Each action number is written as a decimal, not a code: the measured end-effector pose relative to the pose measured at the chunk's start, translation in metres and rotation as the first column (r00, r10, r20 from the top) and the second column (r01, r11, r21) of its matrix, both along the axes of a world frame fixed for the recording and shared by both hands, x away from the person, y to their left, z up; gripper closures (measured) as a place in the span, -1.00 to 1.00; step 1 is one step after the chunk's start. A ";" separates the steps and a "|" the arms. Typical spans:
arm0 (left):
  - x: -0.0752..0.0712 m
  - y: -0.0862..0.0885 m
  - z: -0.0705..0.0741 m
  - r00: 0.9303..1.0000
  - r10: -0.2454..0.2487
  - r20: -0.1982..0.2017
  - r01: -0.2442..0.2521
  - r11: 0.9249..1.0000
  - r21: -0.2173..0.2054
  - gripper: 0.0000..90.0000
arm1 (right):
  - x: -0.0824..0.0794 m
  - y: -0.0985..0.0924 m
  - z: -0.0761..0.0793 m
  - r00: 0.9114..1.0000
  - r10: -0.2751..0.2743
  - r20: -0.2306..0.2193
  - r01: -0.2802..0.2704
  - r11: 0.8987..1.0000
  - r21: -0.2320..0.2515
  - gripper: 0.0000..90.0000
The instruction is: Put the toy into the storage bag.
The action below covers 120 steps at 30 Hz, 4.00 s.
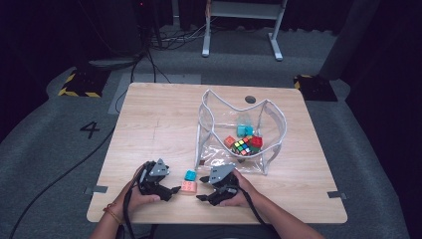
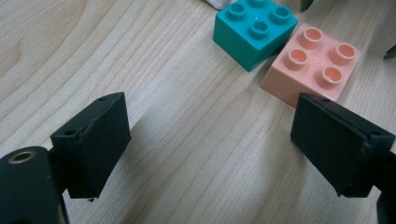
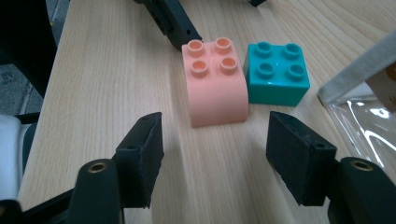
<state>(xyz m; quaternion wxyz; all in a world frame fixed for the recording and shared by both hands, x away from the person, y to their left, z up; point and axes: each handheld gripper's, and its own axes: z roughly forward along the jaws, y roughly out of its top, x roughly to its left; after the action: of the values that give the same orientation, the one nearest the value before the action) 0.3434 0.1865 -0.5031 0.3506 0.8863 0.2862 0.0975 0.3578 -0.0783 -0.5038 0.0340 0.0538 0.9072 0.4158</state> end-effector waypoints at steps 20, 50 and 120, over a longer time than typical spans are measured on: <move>-0.001 -0.001 0.000 1.000 0.009 -0.004 -0.009 1.000 0.000 -0.74 | -0.002 0.007 0.000 1.000 -0.002 0.011 0.002 1.000 0.015 0.32; -0.001 0.001 0.000 1.000 -0.006 -0.007 0.006 1.000 0.000 -0.74 | -0.017 -0.127 0.005 0.970 -0.242 0.001 0.242 0.970 -0.024 0.33; 0.000 0.002 0.000 1.000 -0.003 -0.004 0.003 1.000 0.002 -0.74 | 0.039 -0.280 0.149 0.730 -0.661 0.176 0.610 0.745 0.268 0.33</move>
<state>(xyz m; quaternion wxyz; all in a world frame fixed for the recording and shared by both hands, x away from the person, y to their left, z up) 0.3432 0.1884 -0.5030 0.3491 0.8874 0.2856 0.0956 0.3966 -0.3587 -0.3548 0.2878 0.3102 0.7761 0.4675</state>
